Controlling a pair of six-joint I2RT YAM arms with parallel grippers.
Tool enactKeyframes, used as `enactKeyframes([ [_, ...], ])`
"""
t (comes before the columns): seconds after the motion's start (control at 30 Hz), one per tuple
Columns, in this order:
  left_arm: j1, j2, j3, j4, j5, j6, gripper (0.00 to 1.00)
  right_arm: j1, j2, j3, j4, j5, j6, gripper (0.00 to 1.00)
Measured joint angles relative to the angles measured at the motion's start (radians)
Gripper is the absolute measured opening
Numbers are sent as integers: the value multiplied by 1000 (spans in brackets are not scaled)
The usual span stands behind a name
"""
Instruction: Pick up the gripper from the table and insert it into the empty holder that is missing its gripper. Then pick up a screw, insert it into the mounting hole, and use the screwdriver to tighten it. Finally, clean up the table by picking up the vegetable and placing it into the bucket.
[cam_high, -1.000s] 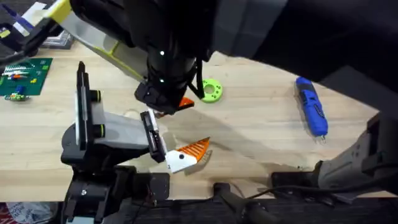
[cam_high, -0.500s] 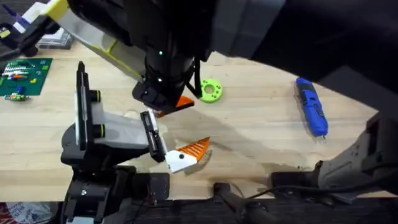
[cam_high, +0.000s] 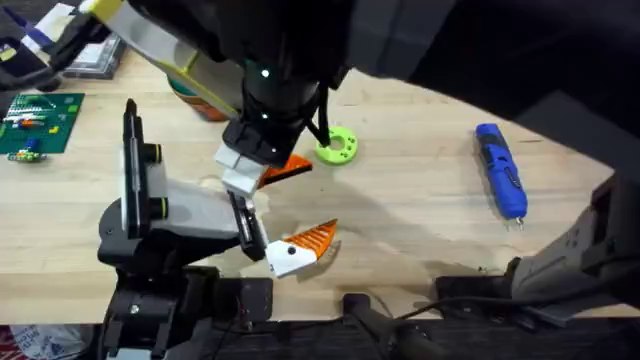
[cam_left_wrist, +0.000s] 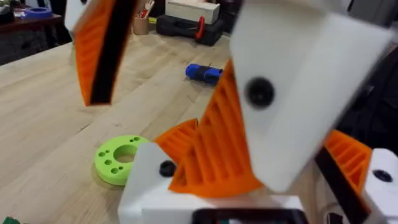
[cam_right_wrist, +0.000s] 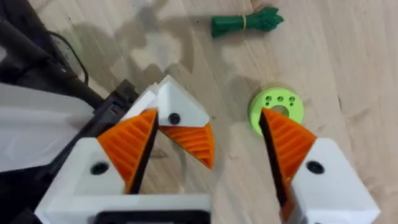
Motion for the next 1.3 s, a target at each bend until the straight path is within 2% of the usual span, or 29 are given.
enactKeyframes([
  [0.93,0,0,0,0,-1,-4,971,-1,0,0,-1,2,0,989],
  [0.97,0,0,0,0,-2,-7,918,-1,-1,0,-2,0,0,989],
  [1.03,1,0,0,0,-5,-14,730,0,-1,0,-5,-3,-1,989],
  [1.13,4,1,0,1,-8,-15,302,2,-1,0,-6,-7,-3,989],
  [1.23,4,1,0,0,0,-5,64,4,-1,0,0,-10,-4,989],
  [1.3,4,1,0,0,2,2,8,6,-1,0,0,-12,-4,989],
])
